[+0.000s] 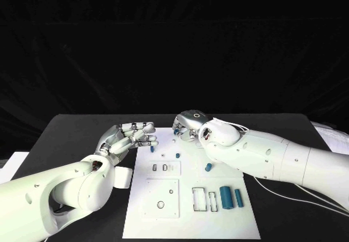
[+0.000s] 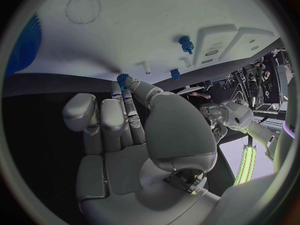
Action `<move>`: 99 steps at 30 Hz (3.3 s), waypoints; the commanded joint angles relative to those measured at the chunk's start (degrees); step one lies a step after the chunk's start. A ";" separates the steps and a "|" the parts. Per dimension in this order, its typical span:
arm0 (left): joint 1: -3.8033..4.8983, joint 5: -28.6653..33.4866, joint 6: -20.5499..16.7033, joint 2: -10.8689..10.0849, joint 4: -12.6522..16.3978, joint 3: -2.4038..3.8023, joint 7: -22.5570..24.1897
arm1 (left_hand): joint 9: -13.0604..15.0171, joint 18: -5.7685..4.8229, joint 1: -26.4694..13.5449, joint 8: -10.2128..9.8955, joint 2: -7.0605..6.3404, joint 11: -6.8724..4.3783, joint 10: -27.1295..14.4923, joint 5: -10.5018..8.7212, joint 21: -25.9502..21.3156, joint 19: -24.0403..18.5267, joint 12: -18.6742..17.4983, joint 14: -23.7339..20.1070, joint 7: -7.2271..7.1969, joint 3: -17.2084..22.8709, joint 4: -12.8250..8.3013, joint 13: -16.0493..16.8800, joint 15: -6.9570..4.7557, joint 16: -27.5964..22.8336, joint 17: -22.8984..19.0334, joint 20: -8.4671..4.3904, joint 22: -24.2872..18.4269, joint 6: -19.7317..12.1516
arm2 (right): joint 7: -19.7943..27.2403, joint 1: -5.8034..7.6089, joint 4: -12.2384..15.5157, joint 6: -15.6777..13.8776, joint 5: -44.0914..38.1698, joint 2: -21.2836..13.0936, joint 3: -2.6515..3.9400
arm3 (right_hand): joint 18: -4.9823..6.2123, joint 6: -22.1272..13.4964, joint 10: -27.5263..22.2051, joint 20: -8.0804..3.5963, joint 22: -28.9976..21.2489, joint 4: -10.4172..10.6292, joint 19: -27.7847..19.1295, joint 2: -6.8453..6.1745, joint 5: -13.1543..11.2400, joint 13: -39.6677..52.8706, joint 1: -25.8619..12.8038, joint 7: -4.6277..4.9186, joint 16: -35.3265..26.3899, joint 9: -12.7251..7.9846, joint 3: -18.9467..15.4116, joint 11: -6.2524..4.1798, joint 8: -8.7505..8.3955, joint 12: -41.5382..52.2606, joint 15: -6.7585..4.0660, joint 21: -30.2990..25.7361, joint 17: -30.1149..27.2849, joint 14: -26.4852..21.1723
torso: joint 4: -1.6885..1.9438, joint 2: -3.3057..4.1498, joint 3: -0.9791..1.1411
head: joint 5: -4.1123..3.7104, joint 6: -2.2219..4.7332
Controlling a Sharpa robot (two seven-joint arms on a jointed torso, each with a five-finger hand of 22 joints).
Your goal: Assemble the parts on the task board
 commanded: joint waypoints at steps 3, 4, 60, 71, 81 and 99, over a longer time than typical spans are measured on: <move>0.14 0.05 1.37 0.08 0.19 0.06 0.08 | -0.09 0.66 0.05 -0.39 0.49 0.15 0.04 -0.24 -0.28 0.27 -0.31 0.21 0.14 0.04 -0.33 -0.07 0.20 -0.32 0.07 0.03 -0.11 -0.14 | -0.63 -0.15 -0.28 2.35 -0.68 0.34 -0.08 | 0.59 -3.57 -5.88 0.82 -3.48 0.55 -1.45 -1.76 -0.39 -0.54 -0.36 0.68 -0.86 -0.93 0.15 1.39 -0.09 -0.11 0.94 -2.05 -1.33 0.65 | 0.05 0.06 -0.02 | -0.08 0.12; 0.14 0.05 1.38 0.07 0.19 0.06 0.06 | -0.09 0.66 0.05 -0.39 0.49 0.15 0.04 -0.24 -0.28 0.27 -0.31 0.21 0.14 0.04 -0.33 -0.07 0.20 -0.32 0.07 0.03 -0.11 -0.14 | -0.68 -0.15 -0.32 2.40 -0.64 0.35 -0.08 | 0.67 -4.05 -6.91 0.97 -3.77 0.58 -1.57 -1.90 -0.43 -0.51 -0.27 0.77 -0.97 -1.04 0.08 1.53 -0.05 -0.06 1.10 -2.23 -1.57 0.57 | 0.07 0.07 -0.01 | -0.11 0.12; 0.22 0.25 2.05 0.01 -1.23 0.03 -0.53 | -0.07 0.66 0.07 -0.51 0.66 0.11 0.11 -0.23 -0.48 0.24 -0.47 0.15 0.03 0.09 -0.58 -0.05 0.22 -0.63 0.14 0.06 -0.26 -0.08 | -10.23 1.14 11.74 11.32 10.78 -16.76 1.23 | -3.77 -7.02 13.36 -1.13 22.74 15.61 7.97 -2.62 6.92 70.64 2.39 -0.66 19.51 -0.87 -25.25 -1.69 1.19 70.46 -1.17 14.13 28.15 4.60 | -1.69 -0.37 0.05 | -0.98 0.04; 0.21 0.25 2.21 0.06 -1.38 0.03 -0.67 | -0.07 0.66 0.07 -0.51 0.66 0.11 0.11 -0.23 -0.48 0.24 -0.47 0.15 0.03 0.09 -0.58 -0.05 0.22 -0.63 0.14 0.06 -0.26 -0.08 | -10.20 1.00 10.43 11.22 10.66 -15.95 1.21 | -3.80 -6.65 13.14 -1.13 22.95 15.70 7.97 -1.89 7.72 70.75 2.68 -0.70 19.57 -0.84 -24.93 -1.72 1.39 70.27 -1.18 14.26 28.24 4.58 | -1.77 -0.41 0.03 | -0.89 -0.08; 0.21 0.25 1.86 0.05 -1.38 0.03 -0.64 | -0.07 0.67 0.13 -0.54 0.72 0.10 0.13 -0.22 -0.53 0.25 -0.52 0.16 0.02 0.14 -0.69 -0.05 0.22 -0.71 0.16 0.06 -0.31 -0.06 | -10.69 0.99 10.61 12.19 10.67 -15.71 1.21 | -3.83 -5.61 13.73 -1.18 23.21 16.36 7.98 -0.79 7.95 71.96 2.03 -0.90 19.65 -0.69 -24.75 -1.88 1.95 71.24 -1.28 14.43 28.38 4.58 | -1.67 -0.39 0.03 | -0.98 -0.29; 0.21 0.25 1.97 0.19 -1.47 0.03 -0.81 | -0.06 0.68 0.19 -0.57 0.77 0.09 0.17 -0.22 -0.56 0.27 -0.56 0.18 0.01 0.19 -0.80 -0.05 0.20 -0.77 0.19 0.05 -0.34 -0.03 | -14.42 0.74 12.81 7.58 2.50 -14.70 1.04 | -4.15 -1.96 15.13 -1.84 25.01 16.16 8.53 1.43 5.79 74.11 2.29 -2.02 20.12 -0.20 -21.82 -2.85 3.92 72.69 -2.07 15.35 29.42 4.75 | -1.61 -0.39 0.04 | -0.92 -0.38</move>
